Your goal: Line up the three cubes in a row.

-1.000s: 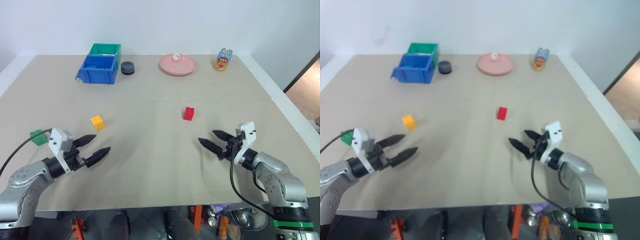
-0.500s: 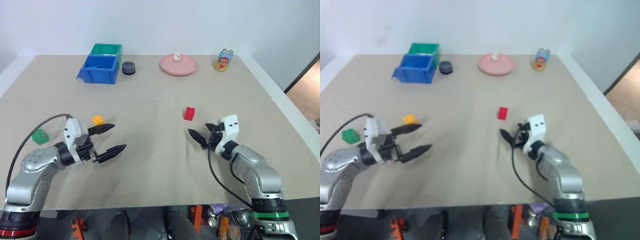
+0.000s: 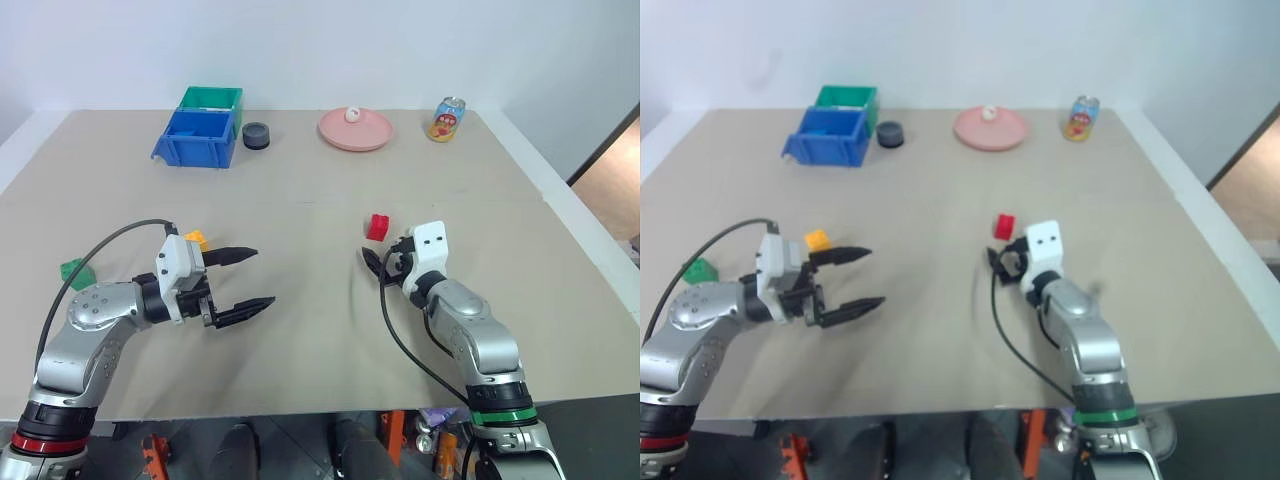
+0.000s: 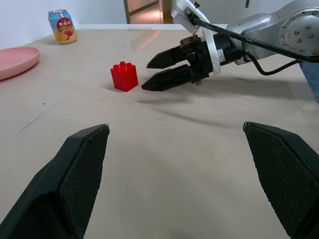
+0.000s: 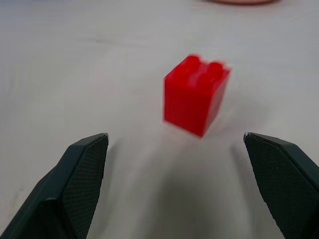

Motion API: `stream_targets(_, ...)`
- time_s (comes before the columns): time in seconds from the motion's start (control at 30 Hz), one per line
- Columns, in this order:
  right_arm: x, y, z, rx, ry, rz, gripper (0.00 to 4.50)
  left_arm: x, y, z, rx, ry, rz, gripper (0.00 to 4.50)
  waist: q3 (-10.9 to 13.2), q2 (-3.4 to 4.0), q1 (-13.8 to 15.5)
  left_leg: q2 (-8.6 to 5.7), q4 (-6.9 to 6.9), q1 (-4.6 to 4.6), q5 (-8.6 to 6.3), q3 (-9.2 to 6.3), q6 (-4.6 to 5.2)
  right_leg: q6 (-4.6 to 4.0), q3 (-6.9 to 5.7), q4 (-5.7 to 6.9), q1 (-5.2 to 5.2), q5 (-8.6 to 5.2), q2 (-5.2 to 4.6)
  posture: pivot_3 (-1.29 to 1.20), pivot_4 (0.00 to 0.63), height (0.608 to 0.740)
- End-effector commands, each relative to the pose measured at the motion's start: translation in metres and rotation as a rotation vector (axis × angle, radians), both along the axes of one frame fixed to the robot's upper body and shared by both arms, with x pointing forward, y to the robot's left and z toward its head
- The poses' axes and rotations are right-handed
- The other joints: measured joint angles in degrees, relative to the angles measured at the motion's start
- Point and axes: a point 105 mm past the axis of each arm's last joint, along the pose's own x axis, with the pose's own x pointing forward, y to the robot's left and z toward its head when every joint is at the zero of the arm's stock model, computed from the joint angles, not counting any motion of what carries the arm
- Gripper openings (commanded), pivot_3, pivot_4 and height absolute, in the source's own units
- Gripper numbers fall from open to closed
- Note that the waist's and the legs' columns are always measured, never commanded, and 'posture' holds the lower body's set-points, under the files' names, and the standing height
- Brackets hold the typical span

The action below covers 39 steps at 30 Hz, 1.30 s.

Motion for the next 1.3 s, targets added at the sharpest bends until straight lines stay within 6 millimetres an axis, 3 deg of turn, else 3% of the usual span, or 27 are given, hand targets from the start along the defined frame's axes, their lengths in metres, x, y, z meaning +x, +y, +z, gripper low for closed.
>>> stream_targets(0.03,0.005,0.004,0.01,0.018,-0.043,-0.005,4.5,-0.002,-0.005,0.008,-0.007,-0.048,-0.019,4.46,0.0,0.0,0.0,0.0,0.0,0.0,0.0,0.0,0.0,0.0,0.0,0.0,0.0,0.0,0.0,0.0,0.15,0.736)
stream_targets(0.17,0.012,0.012,0.009,0.048,-0.042,0.001,4.5,0.002,-0.005,0.009,-0.009,-0.052,-0.013,4.46,0.0,0.0,0.0,0.01,0.0,0.0,0.0,0.0,0.0,0.01,0.0,0.0,0.0,0.02,0.02,0.0,0.15,0.736)
stream_targets(0.4,0.026,0.002,0.009,0.008,-0.08,-0.071,4.5,0.002,-0.003,0.011,-0.017,-0.062,0.006,4.46,0.0,0.0,-0.1,0.0,0.0,0.0,0.01,0.0,0.01,0.03,0.01,0.0,0.01,0.04,0.02,0.0,0.15,0.736)
stream_targets(0.67,0.041,0.009,0.017,0.043,-0.121,-0.124,4.5,-0.001,-0.004,0.014,-0.033,-0.068,0.025,4.46,0.0,0.01,-0.2,0.01,0.0,0.01,0.01,0.0,0.01,0.05,0.02,0.0,0.01,0.05,0.03,0.0,0.15,0.736)
stream_targets(0.93,0.044,0.016,0.012,0.045,-0.121,-0.111,4.5,0.001,0.0,0.018,-0.044,-0.083,0.065,4.46,0.0,0.0,-0.1,0.0,0.0,0.01,0.01,0.0,0.01,0.09,0.04,0.0,0.02,0.08,0.03,0.0,0.15,0.736)
stream_targets(1.03,0.045,0.012,0.011,0.045,-0.12,-0.124,3.15,0.002,0.001,0.02,-0.049,-0.088,0.073,4.5,0.0,0.01,-0.2,0.01,0.0,0.01,0.01,0.0,0.01,0.08,0.04,0.0,0.02,0.09,0.03,0.0,0.15,0.736)
stream_targets(1.07,0.045,0.011,0.011,0.044,-0.12,-0.127,3.0,0.002,0.001,0.021,-0.051,-0.089,0.074,4.5,0.0,0.0,-0.2,0.0,0.0,0.01,0.01,0.0,0.02,0.09,0.04,0.01,0.02,0.09,0.03,0.0,0.15,0.736)
stream_targets(1.23,0.048,0.009,0.012,0.05,-0.124,-0.132,1.27,-0.001,0.002,0.023,-0.055,-0.086,0.069,4.5,0.0,0.01,-0.2,0.0,0.0,0.01,0.01,0.0,0.02,0.09,0.04,0.0,0.02,0.09,0.03,0.0,0.15,0.736)
stream_targets(1.3,0.048,0.009,0.012,0.051,-0.125,-0.133,1.21,-0.001,0.004,0.022,-0.056,-0.079,0.068,4.5,0.0,0.01,-0.2,0.0,0.0,0.01,0.01,0.0,0.02,0.09,0.04,0.0,0.02,0.09,0.03,0.0,0.15,0.736)
